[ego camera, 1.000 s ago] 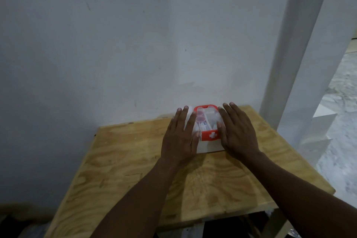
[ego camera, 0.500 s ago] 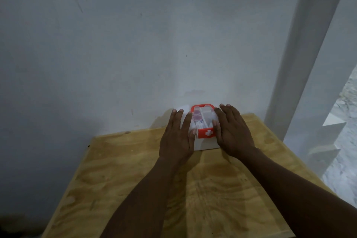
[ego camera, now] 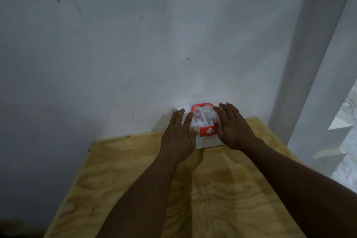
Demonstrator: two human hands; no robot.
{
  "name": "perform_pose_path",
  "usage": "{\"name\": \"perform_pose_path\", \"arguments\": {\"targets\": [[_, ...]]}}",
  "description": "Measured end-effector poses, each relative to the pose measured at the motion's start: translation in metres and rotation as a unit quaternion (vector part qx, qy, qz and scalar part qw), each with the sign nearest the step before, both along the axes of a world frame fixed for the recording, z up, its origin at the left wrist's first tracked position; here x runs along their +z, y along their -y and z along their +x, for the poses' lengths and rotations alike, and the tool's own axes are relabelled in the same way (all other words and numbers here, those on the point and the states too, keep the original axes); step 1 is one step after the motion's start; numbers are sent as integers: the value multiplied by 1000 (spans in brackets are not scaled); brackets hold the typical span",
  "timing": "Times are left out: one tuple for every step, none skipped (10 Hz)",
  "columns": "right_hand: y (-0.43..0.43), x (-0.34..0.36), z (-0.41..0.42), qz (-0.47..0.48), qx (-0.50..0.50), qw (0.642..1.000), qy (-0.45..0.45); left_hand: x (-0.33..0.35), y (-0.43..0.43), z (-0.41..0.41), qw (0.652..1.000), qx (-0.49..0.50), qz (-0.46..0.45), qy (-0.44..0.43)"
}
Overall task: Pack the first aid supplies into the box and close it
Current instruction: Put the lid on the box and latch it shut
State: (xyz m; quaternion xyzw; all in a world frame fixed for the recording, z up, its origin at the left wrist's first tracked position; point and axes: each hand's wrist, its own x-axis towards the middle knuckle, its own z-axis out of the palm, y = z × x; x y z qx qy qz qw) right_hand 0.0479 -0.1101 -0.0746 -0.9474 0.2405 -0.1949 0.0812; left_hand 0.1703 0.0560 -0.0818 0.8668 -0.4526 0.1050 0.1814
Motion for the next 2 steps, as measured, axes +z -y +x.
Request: {"name": "perform_pose_path", "arguments": {"targets": [[2, 24, -2, 34, -4, 996, -78, 26, -7, 0, 998, -29, 54, -26], [-3, 60, -1, 12, 5, 991, -134, 62, -11, 0, 991, -43, 124, -33]]}}
